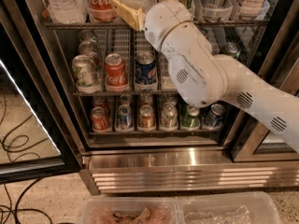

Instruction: Pick water bottle from top shelf of fridge

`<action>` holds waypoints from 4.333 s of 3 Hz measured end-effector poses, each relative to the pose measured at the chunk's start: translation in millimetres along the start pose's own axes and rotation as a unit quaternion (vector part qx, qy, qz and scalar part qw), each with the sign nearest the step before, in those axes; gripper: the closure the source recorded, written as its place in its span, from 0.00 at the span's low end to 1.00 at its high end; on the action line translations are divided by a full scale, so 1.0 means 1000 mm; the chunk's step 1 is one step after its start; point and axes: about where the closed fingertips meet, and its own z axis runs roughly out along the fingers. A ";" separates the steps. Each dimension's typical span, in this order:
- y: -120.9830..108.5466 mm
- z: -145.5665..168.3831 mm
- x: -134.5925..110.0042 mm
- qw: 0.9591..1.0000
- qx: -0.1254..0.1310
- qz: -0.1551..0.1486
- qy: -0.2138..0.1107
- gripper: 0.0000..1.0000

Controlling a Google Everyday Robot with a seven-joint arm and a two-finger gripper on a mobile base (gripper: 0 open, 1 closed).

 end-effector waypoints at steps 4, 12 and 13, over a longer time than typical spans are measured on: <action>0.029 -0.006 -0.013 0.993 -0.003 -0.116 -0.032 0.16; 0.082 -0.016 -0.072 0.987 -0.006 -0.135 -0.087 0.33; 0.097 -0.016 -0.084 0.980 -0.025 -0.170 -0.105 0.26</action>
Offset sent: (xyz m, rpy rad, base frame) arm 0.0057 -0.0116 -0.0198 0.1587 0.0984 -0.1301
